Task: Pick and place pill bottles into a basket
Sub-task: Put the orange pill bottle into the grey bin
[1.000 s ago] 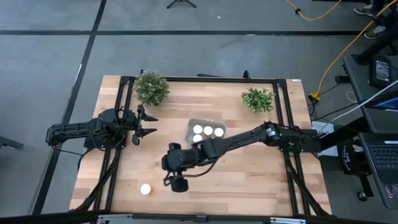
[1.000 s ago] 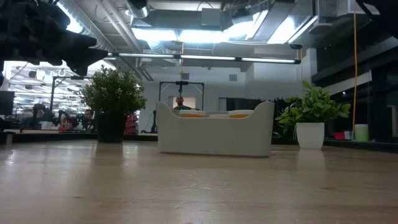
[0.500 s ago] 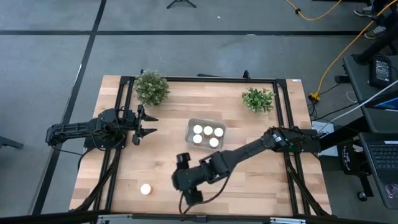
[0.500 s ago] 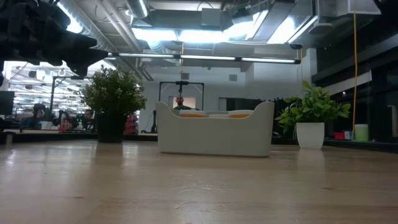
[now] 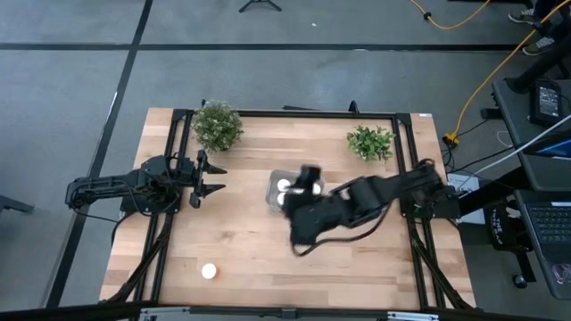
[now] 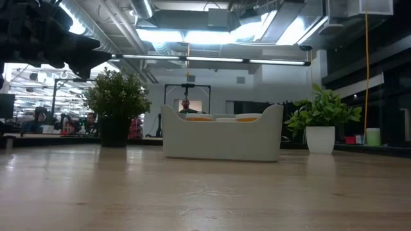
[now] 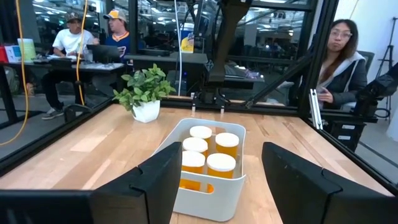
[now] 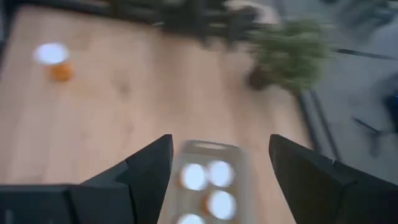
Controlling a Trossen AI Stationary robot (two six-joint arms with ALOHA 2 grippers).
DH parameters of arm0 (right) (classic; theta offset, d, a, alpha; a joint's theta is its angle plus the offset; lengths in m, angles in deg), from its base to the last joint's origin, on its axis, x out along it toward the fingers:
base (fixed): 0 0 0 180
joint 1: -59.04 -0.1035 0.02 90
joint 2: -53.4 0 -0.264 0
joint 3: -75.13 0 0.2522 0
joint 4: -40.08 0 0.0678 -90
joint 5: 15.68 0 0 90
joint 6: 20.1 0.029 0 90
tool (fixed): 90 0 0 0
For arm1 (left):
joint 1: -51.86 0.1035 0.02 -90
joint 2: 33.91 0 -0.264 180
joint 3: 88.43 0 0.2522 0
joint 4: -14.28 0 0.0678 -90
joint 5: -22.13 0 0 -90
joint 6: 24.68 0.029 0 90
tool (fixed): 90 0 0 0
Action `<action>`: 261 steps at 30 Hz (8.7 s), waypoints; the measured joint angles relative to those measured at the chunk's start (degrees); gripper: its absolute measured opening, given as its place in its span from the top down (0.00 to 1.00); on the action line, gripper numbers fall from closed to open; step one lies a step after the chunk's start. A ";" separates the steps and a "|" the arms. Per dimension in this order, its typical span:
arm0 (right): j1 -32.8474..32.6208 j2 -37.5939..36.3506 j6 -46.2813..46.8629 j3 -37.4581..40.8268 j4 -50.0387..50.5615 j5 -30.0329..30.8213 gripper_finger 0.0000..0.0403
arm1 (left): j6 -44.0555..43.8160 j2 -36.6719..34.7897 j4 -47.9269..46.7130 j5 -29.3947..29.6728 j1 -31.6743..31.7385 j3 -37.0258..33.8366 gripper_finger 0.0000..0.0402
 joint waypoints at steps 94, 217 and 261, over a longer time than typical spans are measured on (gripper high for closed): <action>26.67 -56.63 -15.08 83.21 -68.47 -32.48 0.34 | -15.83 60.88 -71.85 -1.56 -18.92 74.75 0.39; 24.29 -56.63 -14.17 83.17 -63.53 -37.94 0.34 | -58.72 97.65 -66.29 21.00 -55.39 71.95 0.50; 33.83 -56.63 -22.81 83.17 -58.00 -43.52 0.34 | 11.99 98.57 -56.58 15.85 -10.60 90.05 0.51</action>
